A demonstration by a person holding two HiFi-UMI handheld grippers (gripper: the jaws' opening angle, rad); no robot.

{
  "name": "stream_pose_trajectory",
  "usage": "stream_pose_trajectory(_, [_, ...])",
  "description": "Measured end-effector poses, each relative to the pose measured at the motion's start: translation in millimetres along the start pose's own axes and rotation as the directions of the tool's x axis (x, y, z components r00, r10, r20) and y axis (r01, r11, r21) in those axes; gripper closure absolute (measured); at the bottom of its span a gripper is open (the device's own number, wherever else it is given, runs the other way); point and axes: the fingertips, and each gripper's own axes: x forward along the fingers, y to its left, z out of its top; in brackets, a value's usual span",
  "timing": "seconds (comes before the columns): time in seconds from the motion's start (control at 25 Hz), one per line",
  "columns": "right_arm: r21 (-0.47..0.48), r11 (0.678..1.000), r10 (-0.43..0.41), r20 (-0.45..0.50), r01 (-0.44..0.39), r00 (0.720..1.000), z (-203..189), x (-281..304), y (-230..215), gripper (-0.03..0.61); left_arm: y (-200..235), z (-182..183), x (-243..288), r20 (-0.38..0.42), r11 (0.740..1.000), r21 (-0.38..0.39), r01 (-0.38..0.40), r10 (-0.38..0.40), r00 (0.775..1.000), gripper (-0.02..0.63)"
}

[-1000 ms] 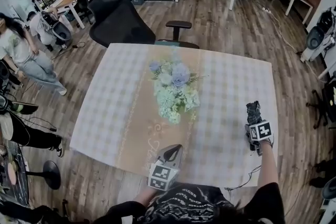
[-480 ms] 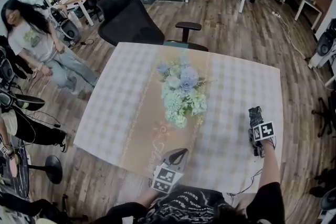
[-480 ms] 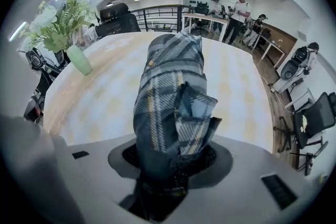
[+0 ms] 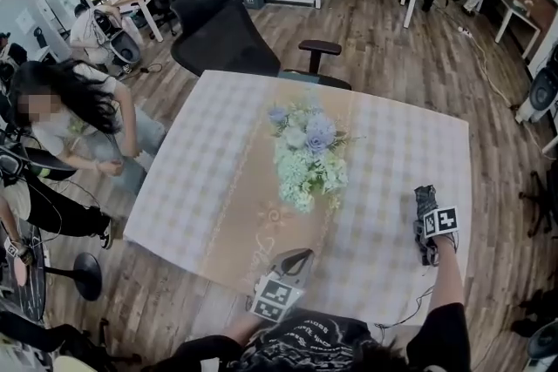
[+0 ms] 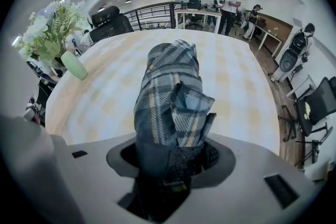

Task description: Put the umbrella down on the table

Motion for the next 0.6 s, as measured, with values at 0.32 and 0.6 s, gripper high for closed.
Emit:
stream_pose_trajectory(0.32, [0.033, 0.999, 0.016, 0.094, -0.019, 0.995, 6.6, -15.9, 2.2, 0.159, 0.8, 1.0, -5.1, 0.009, 1.000, -0.001, -0.007, 0.007, 1.000, 0.594])
stream_pose_trajectory(0.6, [0.053, 0.998, -0.041, 0.285, 0.027, 0.958, 29.4, -63.0, 2.9, 0.141, -5.5, 1.3, -8.3, 0.025, 1.000, 0.001, 0.017, -0.017, 1.000, 0.594])
